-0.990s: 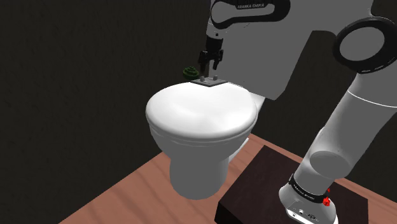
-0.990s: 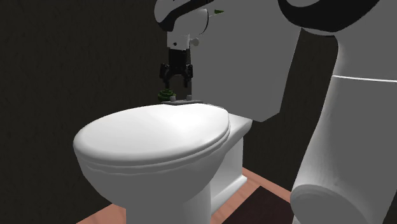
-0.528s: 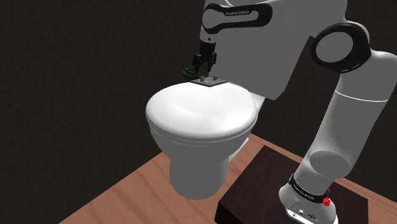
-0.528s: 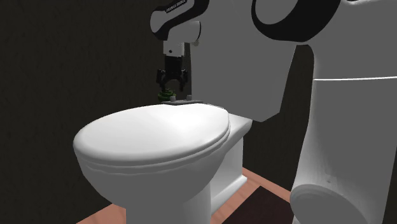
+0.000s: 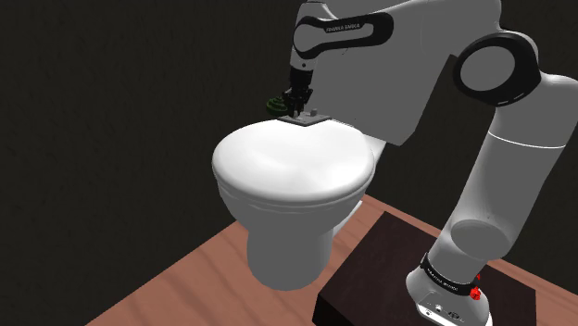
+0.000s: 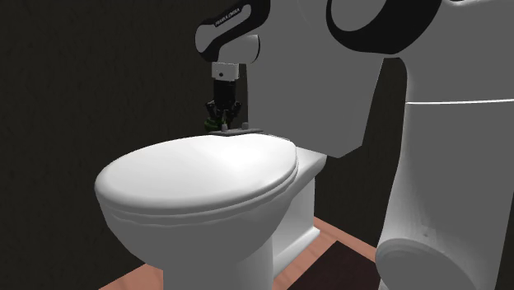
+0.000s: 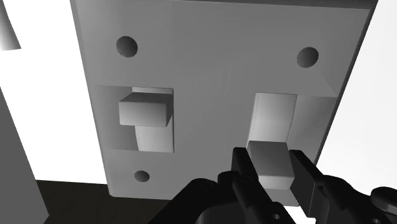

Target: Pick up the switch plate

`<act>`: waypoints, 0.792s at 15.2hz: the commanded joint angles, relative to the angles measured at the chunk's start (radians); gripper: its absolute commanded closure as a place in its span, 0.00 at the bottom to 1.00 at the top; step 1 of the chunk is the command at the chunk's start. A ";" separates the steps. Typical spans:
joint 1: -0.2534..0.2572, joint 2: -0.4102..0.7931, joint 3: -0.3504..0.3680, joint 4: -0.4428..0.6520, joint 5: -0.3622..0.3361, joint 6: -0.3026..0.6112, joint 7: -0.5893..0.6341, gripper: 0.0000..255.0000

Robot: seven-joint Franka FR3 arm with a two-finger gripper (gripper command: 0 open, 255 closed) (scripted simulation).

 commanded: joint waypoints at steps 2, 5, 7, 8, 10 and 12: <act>0.000 0.000 0.000 -0.001 0.000 0.001 0.000 1.00; 0.000 0.000 0.000 -0.003 0.000 0.002 -0.001 1.00; 0.000 0.000 0.000 0.000 0.000 0.000 0.000 1.00; 0.000 0.001 0.000 0.014 0.000 -0.013 0.001 1.00; 0.000 0.003 0.000 0.043 0.000 -0.041 0.001 1.00; 0.000 0.006 0.000 0.074 0.000 -0.069 0.002 1.00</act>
